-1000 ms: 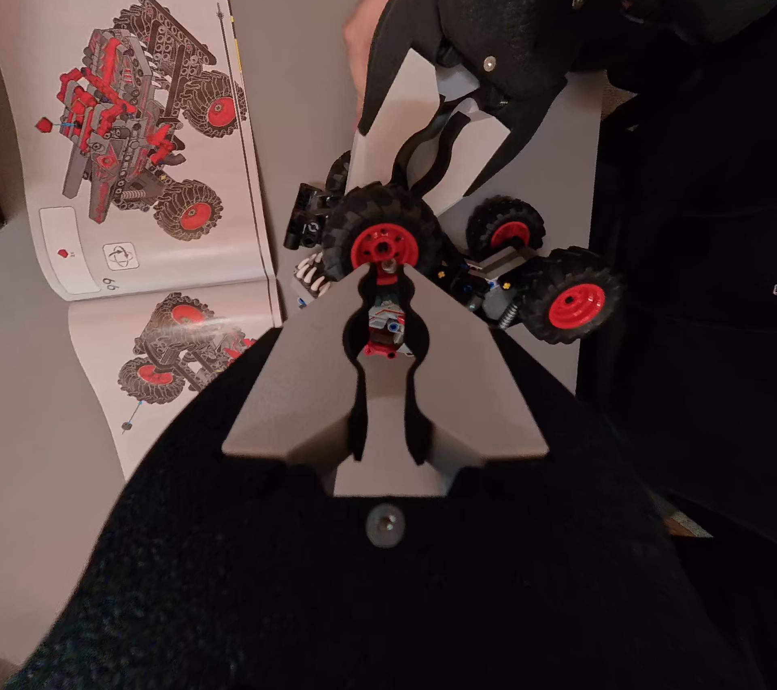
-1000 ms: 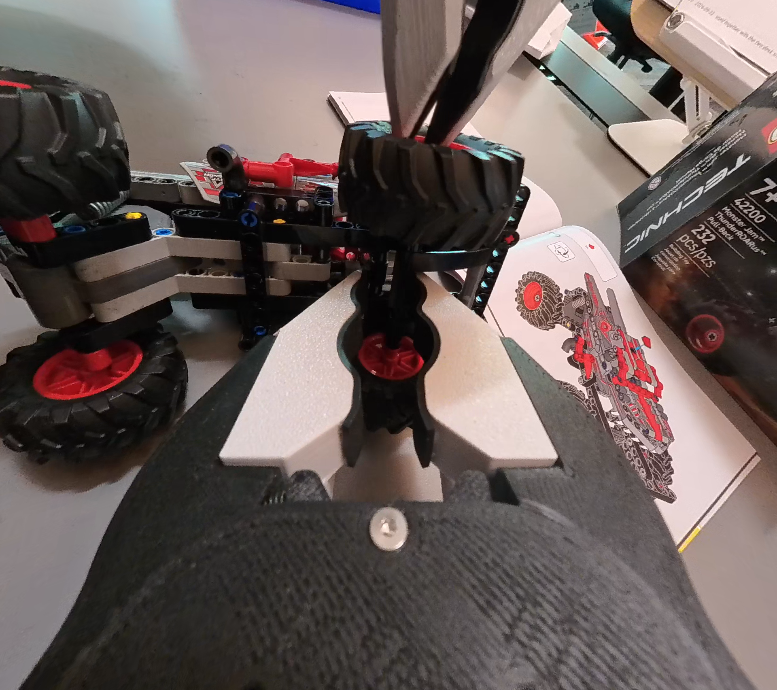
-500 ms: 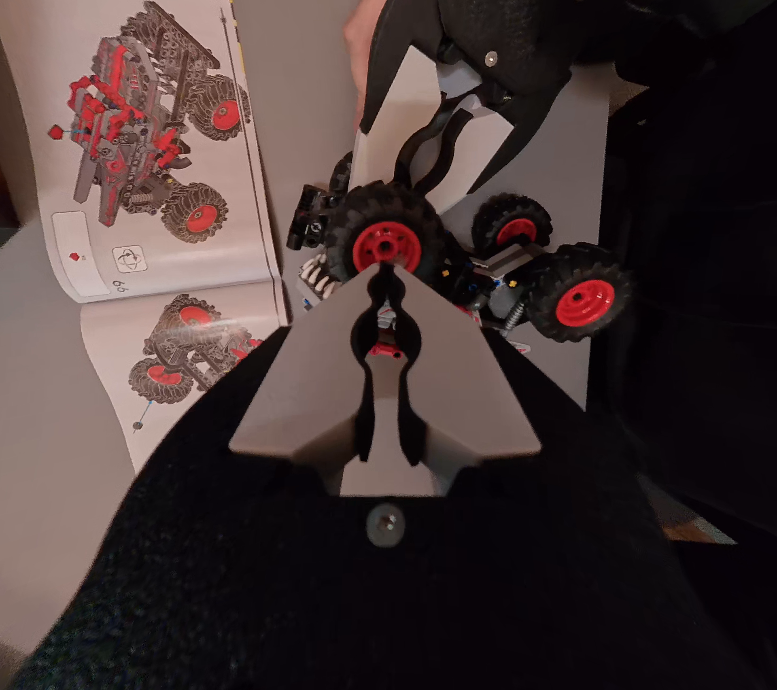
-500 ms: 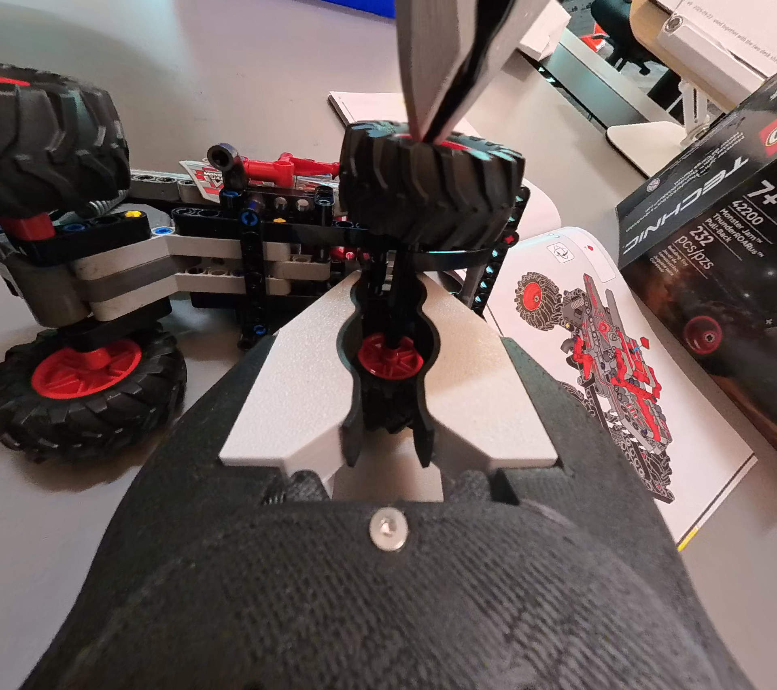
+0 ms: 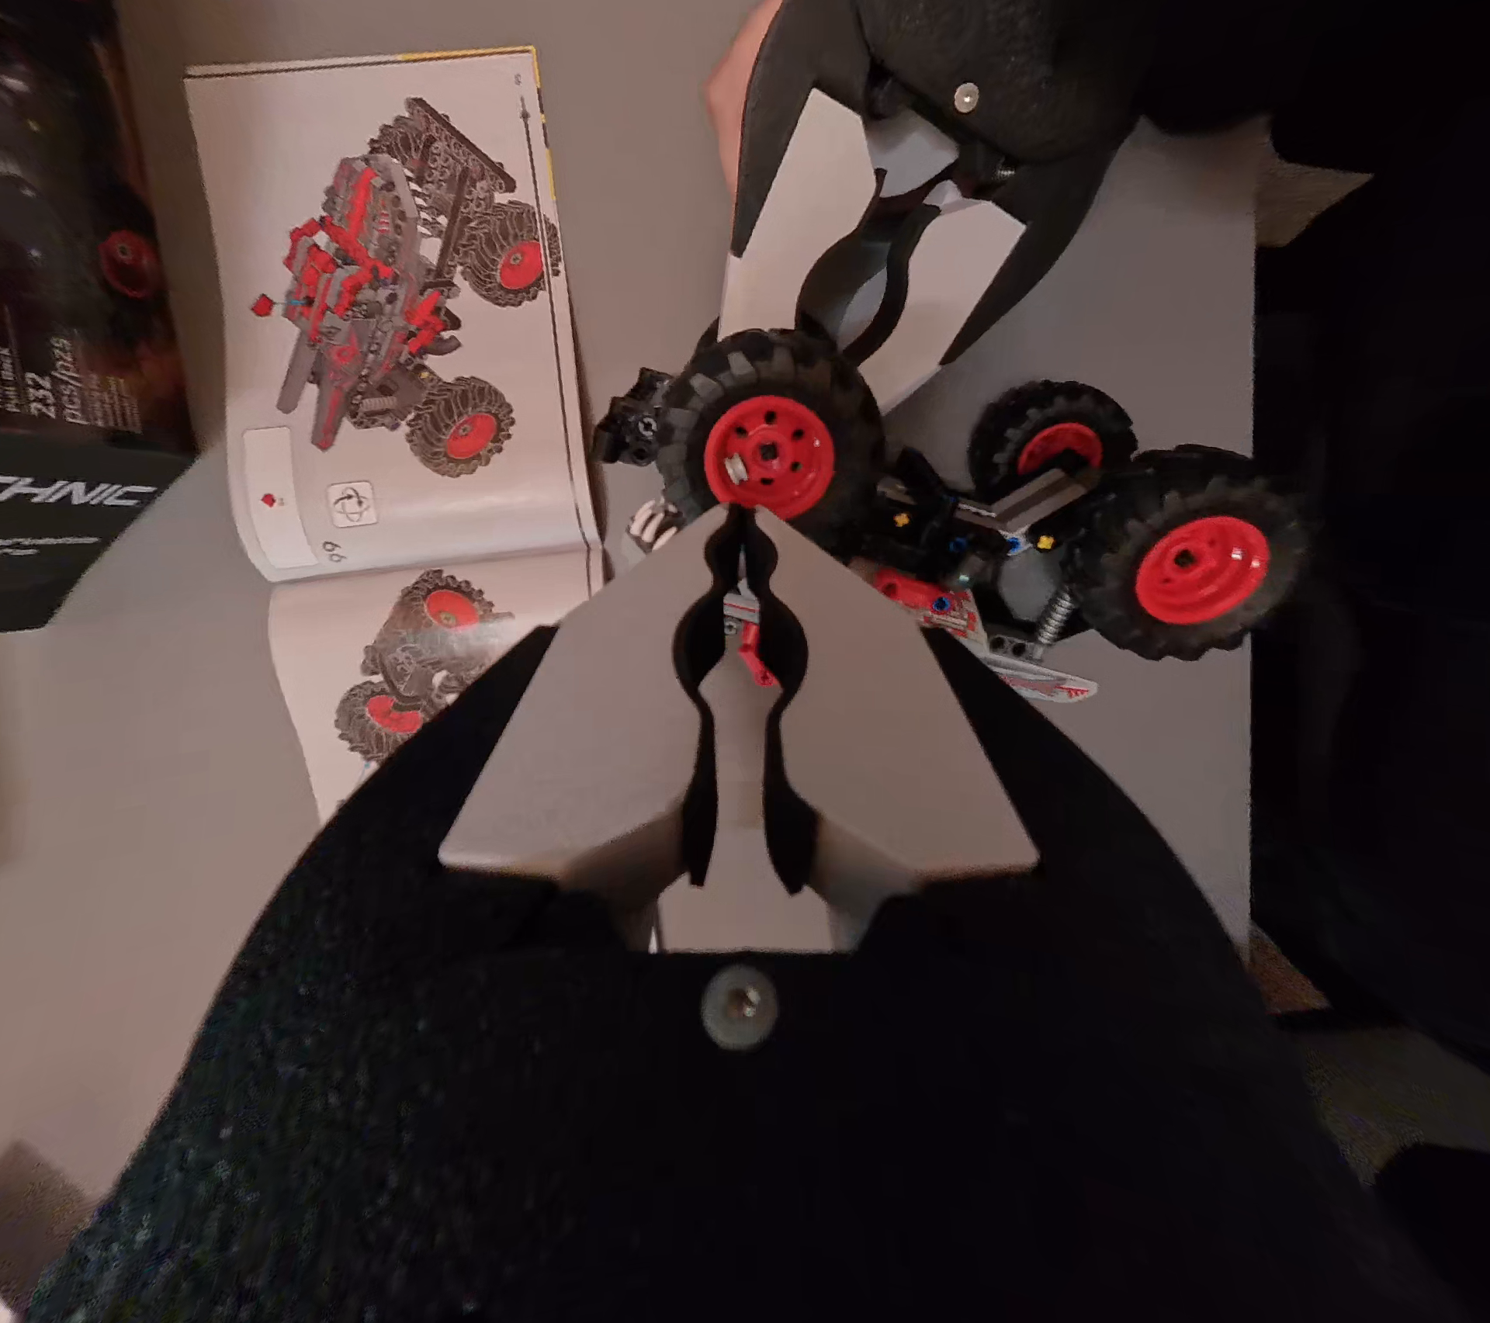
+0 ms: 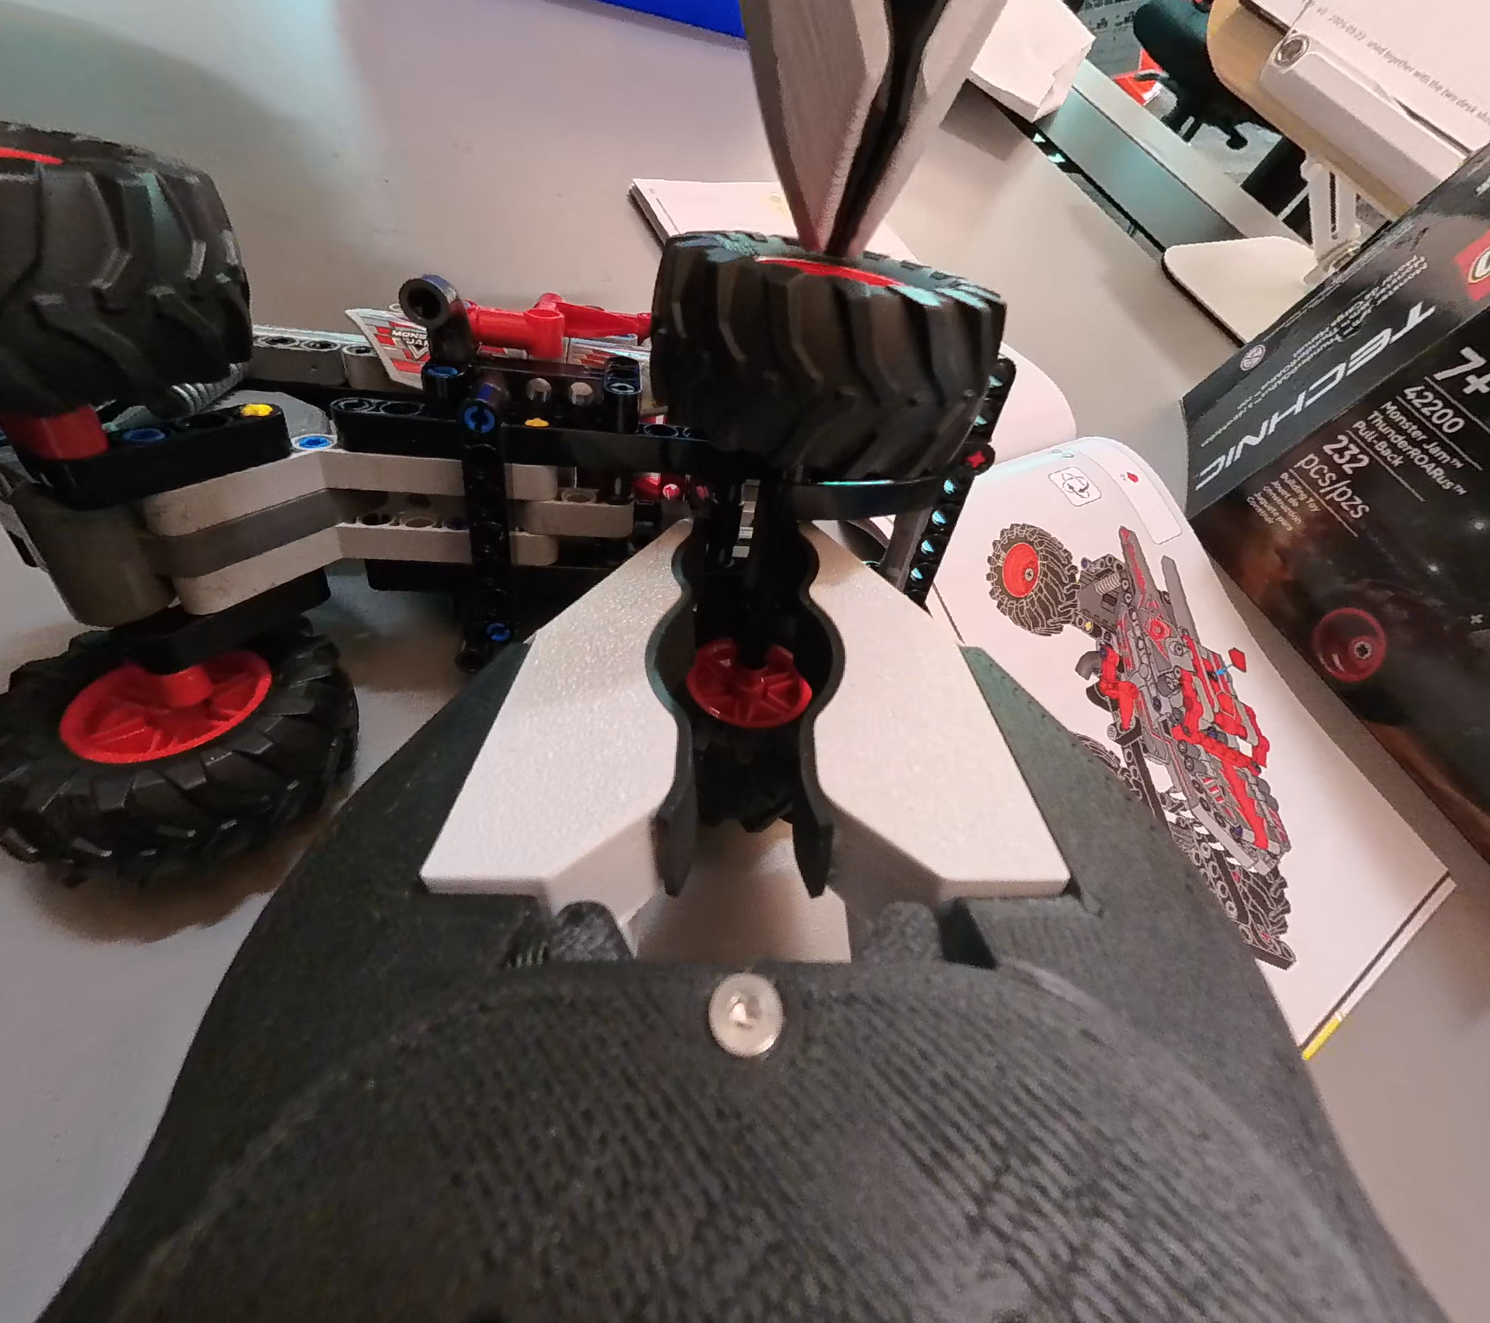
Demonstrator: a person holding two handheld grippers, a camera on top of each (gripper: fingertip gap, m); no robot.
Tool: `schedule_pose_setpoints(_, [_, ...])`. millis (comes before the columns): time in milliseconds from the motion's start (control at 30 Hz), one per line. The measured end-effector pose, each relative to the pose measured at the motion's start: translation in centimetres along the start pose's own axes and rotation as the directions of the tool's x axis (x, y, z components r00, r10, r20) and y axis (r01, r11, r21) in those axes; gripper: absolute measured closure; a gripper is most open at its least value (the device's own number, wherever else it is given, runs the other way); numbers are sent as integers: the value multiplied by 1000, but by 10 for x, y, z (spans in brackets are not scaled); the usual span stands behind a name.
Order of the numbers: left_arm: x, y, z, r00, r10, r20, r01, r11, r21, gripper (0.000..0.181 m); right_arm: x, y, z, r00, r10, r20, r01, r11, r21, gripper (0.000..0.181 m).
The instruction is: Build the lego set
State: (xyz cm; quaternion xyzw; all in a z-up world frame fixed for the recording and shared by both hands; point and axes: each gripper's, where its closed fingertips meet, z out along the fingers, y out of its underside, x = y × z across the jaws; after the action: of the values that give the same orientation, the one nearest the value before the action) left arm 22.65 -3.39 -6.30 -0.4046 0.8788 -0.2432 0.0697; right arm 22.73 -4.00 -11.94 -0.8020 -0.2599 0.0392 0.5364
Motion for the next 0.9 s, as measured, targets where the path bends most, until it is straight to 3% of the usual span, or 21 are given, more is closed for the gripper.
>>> schedule_pose_setpoints(33, [0,-1,0,1000,9,16,-9,1000,3,181,0,0,0,1000,0,0,0,1000,0,164])
schedule_pose_setpoints(900, [2,-12,5,987,-27,159,9,994,111,181,0,0,0,1000,6,-1,-6,1000,3,163])
